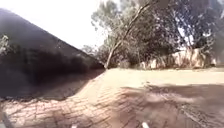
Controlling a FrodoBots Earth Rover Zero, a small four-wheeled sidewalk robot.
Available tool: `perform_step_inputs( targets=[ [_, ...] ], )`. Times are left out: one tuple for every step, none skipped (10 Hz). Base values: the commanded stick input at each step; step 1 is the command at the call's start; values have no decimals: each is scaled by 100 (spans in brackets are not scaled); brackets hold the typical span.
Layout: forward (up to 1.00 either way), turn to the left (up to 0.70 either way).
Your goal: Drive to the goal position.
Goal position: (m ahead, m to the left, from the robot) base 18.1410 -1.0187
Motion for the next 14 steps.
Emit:
perform_step_inputs(
  targets=[
    [70,0],
    [70,0],
    [70,0],
    [70,0],
    [70,0],
    [70,0],
    [70,0],
    [70,0],
    [70,0],
    [70,-2],
    [70,-13],
    [70,-28],
    [70,-35],
    [70,-35]
  ],
)
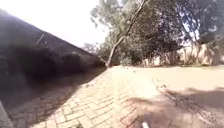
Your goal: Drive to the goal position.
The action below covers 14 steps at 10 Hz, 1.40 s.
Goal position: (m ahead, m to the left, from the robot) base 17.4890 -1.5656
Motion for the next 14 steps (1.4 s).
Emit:
perform_step_inputs(
  targets=[
    [70,-35],
    [70,-35],
    [70,-12],
    [70,0],
    [70,0],
    [70,0],
    [70,0],
    [70,0],
    [70,0],
    [70,0],
    [70,0],
    [70,0],
    [70,0],
    [70,0]
  ],
)
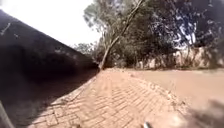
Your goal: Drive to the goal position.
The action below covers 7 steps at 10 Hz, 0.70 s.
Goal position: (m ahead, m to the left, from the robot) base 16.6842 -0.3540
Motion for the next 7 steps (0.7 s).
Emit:
perform_step_inputs(
  targets=[
    [70,0],
    [70,0],
    [70,0],
    [70,0],
    [70,0],
    [70,0],
    [70,0]
  ],
)
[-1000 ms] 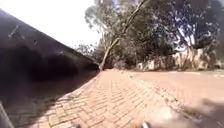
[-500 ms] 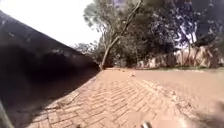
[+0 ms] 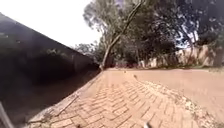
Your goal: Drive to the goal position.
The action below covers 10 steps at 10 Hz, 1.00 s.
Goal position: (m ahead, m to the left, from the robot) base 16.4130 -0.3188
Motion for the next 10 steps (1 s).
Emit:
perform_step_inputs(
  targets=[
    [70,0],
    [70,0],
    [70,0],
    [70,-3],
    [70,-32],
    [70,-35],
    [70,-35],
    [70,-35],
    [70,-35],
    [70,-14]
  ],
)
